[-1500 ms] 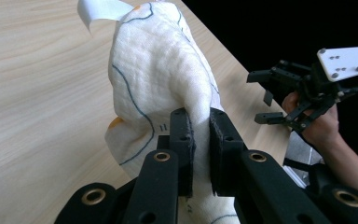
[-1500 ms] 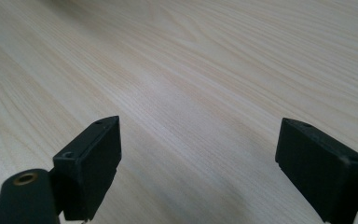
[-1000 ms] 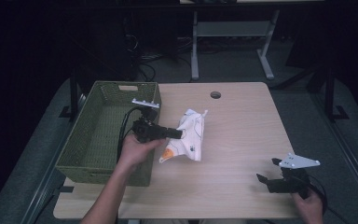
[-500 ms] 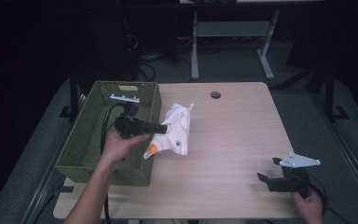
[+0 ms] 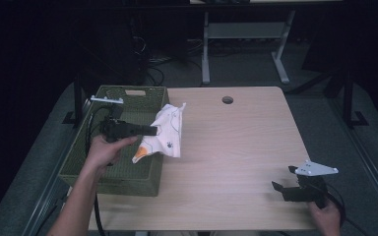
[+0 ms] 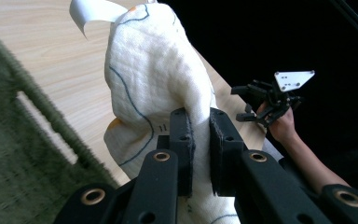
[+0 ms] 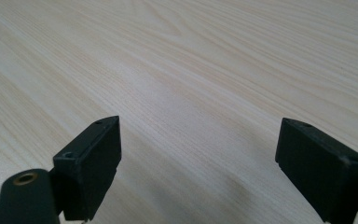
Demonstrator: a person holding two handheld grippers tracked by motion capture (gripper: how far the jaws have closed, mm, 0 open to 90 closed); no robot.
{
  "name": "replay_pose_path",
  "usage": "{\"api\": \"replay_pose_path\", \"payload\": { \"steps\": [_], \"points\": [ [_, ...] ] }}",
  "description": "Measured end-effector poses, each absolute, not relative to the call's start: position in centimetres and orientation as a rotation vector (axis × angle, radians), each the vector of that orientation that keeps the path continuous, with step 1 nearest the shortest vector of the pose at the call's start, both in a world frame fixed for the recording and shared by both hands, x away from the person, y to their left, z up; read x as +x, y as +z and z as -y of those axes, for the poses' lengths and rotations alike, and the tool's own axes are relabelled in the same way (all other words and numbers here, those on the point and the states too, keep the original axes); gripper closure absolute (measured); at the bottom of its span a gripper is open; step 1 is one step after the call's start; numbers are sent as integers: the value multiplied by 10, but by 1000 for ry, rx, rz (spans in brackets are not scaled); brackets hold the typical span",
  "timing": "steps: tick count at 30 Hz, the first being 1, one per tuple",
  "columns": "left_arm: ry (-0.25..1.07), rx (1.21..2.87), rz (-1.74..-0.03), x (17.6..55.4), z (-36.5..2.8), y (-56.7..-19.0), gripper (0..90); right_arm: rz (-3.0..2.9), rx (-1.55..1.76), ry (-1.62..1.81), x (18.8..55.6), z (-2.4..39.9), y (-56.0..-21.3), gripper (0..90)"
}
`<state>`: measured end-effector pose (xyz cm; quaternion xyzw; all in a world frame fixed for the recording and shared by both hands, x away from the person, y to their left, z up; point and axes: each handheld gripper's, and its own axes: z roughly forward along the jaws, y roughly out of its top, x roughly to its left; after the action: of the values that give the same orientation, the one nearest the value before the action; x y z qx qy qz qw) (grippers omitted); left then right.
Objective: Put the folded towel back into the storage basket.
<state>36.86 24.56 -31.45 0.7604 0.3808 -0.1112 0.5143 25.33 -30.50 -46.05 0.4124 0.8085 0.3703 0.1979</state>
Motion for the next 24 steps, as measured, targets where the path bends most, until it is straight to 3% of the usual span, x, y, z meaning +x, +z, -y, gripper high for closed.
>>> {"api": "replay_pose_path", "payload": {
  "steps": [24],
  "points": [
    [-194,1844,-977,370,-307,-307,824,-2259,1172,1009,255,306,-462,136]
  ]
}}
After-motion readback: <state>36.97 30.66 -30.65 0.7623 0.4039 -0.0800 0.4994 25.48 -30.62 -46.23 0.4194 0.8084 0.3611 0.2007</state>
